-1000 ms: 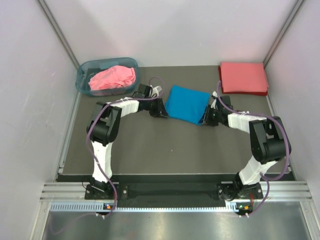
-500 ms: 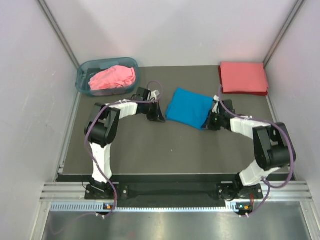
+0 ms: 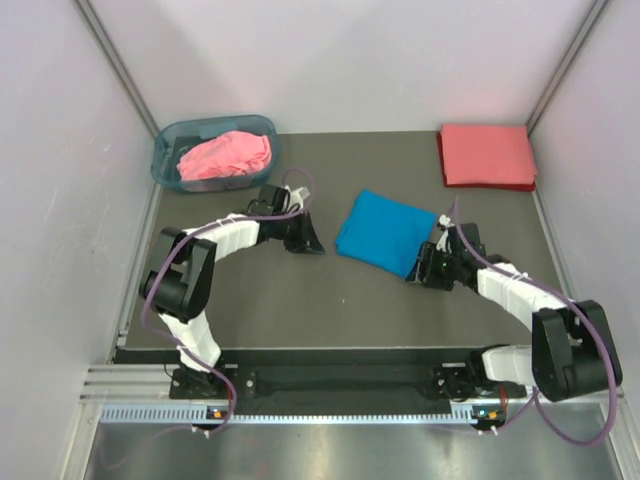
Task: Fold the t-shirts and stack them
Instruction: Fold the tshirt, then neatly place the folded tshirt to the corner
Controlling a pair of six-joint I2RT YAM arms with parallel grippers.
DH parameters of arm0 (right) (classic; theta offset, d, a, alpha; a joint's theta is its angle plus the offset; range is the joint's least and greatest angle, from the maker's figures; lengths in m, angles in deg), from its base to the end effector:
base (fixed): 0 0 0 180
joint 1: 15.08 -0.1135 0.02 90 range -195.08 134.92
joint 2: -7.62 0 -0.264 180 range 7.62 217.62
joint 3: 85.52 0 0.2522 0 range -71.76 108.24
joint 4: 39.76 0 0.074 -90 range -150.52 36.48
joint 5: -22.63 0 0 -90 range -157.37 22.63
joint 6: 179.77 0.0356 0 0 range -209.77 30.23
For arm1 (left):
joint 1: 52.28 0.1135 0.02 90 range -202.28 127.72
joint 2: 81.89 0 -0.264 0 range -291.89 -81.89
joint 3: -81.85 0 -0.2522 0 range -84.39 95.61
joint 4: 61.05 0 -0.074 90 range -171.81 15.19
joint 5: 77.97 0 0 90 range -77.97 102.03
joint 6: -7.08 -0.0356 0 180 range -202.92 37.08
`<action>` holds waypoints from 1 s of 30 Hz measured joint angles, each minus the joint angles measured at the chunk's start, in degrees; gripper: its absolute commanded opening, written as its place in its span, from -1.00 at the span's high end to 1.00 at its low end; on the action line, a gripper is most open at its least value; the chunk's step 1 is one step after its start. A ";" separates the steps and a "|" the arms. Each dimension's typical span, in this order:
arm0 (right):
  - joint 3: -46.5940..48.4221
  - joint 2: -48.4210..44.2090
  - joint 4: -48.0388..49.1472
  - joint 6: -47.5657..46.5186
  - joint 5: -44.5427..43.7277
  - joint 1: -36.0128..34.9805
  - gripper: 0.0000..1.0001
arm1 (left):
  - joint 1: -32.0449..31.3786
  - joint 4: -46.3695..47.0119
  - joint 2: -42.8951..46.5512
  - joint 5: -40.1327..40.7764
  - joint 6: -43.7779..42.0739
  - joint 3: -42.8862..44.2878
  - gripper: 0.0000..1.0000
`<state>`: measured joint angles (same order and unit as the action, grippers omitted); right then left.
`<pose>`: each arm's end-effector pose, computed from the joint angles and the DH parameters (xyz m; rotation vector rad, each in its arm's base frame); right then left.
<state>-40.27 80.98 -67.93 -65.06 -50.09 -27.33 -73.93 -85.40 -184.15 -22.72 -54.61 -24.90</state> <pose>0.2194 0.0585 0.1578 0.1636 2.6056 0.6264 0.3255 -0.1510 0.1663 0.1179 2.6110 -1.1009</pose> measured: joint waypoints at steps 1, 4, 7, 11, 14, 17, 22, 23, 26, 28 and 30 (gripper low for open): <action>0.09 -1.22 -1.09 -0.04 -0.70 0.11 -0.22 | -0.13 0.22 -0.39 -0.48 -0.20 1.25 0.63; 1.05 -3.50 -2.80 -0.44 -1.01 2.27 -0.43 | -1.11 1.14 -2.34 -0.92 -1.09 5.42 0.58; 5.14 -2.45 -3.30 -1.73 -0.83 7.26 -0.50 | -2.49 1.79 -5.16 -0.83 -1.95 8.79 0.53; 15.76 4.57 -2.95 -4.37 0.35 11.28 -0.54 | -3.43 1.70 -9.51 -0.74 -3.04 11.37 0.50; 21.79 10.16 -0.96 -5.79 2.43 13.38 -0.55 | -3.39 0.96 -12.07 -0.42 -3.39 12.04 0.51; 24.83 14.88 0.46 -7.13 3.67 15.28 -0.57 | -3.30 0.15 -13.88 0.13 -3.54 12.46 0.66; 26.05 21.79 1.53 -7.65 5.92 16.90 -0.56 | -3.23 -0.39 -14.91 0.79 -4.24 13.97 1.00; 25.94 22.67 1.55 -7.50 6.21 17.05 -0.56 | -3.23 -0.63 -15.08 1.11 -4.28 14.58 1.00; 24.30 22.73 2.86 -5.62 6.05 17.18 -0.57 | -3.17 -1.46 -15.41 2.58 -4.39 15.78 1.00; 22.16 21.81 4.61 -3.50 5.49 17.20 -0.57 | -2.91 -2.60 -15.41 3.93 -4.46 16.35 1.00; 19.28 20.04 6.10 -1.07 4.61 17.20 -0.57 | -2.12 -3.32 -15.41 5.27 -4.44 16.50 1.00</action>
<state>-20.99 101.02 -61.83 -66.13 -45.48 -10.13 -76.05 -88.72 -199.56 -17.45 -59.04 -8.40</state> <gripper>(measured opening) 0.784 0.012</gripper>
